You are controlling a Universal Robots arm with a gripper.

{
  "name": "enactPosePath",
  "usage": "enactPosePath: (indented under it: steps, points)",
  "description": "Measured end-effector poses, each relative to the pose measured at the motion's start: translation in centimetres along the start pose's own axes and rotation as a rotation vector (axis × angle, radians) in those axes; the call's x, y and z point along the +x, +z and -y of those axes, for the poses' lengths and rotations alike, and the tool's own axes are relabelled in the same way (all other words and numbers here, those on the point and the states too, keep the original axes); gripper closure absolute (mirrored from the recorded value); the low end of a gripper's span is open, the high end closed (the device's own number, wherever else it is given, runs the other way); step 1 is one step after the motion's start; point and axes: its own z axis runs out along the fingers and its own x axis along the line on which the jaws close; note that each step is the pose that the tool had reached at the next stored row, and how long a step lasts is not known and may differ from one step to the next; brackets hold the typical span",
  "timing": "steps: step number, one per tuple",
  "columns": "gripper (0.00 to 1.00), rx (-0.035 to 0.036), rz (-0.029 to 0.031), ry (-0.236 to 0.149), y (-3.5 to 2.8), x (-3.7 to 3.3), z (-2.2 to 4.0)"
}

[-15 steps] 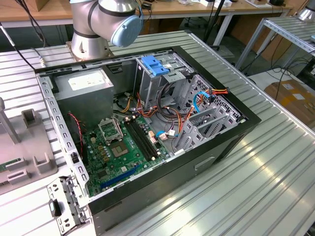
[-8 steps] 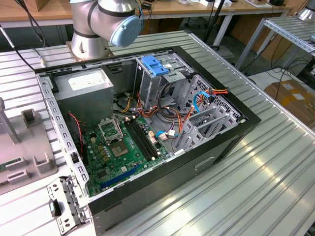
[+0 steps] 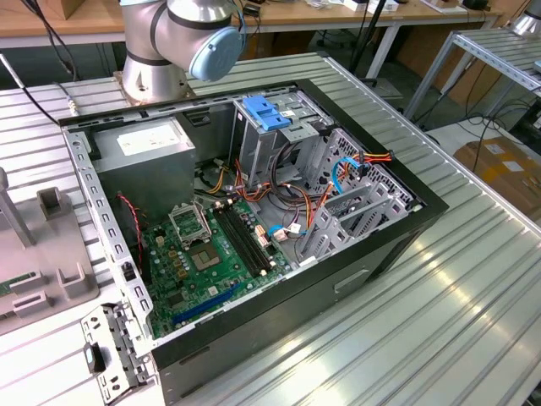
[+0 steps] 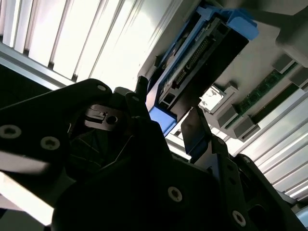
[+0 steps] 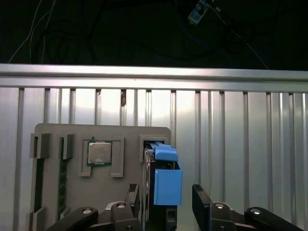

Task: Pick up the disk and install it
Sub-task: 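Pick up the disk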

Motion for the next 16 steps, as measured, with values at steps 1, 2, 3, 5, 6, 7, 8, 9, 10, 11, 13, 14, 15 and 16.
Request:
enactPosePath:
  steps: [1,2,3,5,6,7,8,9,10,11,13,14,15,16]
  points:
    - [0.44,0.0000,0.0000,0.000,0.21,0.00,-0.01]
    - [0.44,-0.0001,0.0000,0.000,0.47,0.01,-0.03]
    - [0.44,0.0000,0.0001,0.000,0.63,0.02,-0.04]
    - [0.44,0.0000,0.0001,0.000,0.98,0.03,-0.05]
    - [0.44,0.0000,0.0001,0.000,1.27,0.03,-0.05]
    - [0.44,0.0000,0.0000,0.000,1.46,0.04,-0.05]
    - [0.44,-0.0001,0.0000,0.000,1.62,0.04,-0.05]
    - [0.44,0.0000,0.0001,0.000,1.85,0.05,-0.04]
    - [0.44,0.0000,0.0001,0.000,2.01,0.05,-0.04]
    - [0.44,0.0001,0.0001,0.000,2.18,0.06,-0.04]
    - [0.44,-0.0001,0.0000,0.000,2.51,0.07,-0.03]
    - [0.44,0.0000,0.0001,0.000,2.65,0.07,-0.02]
    - [0.44,-0.0001,0.0001,0.000,2.83,0.08,-0.02]
    - [0.44,0.0000,0.0001,0.000,2.97,0.08,-0.02]
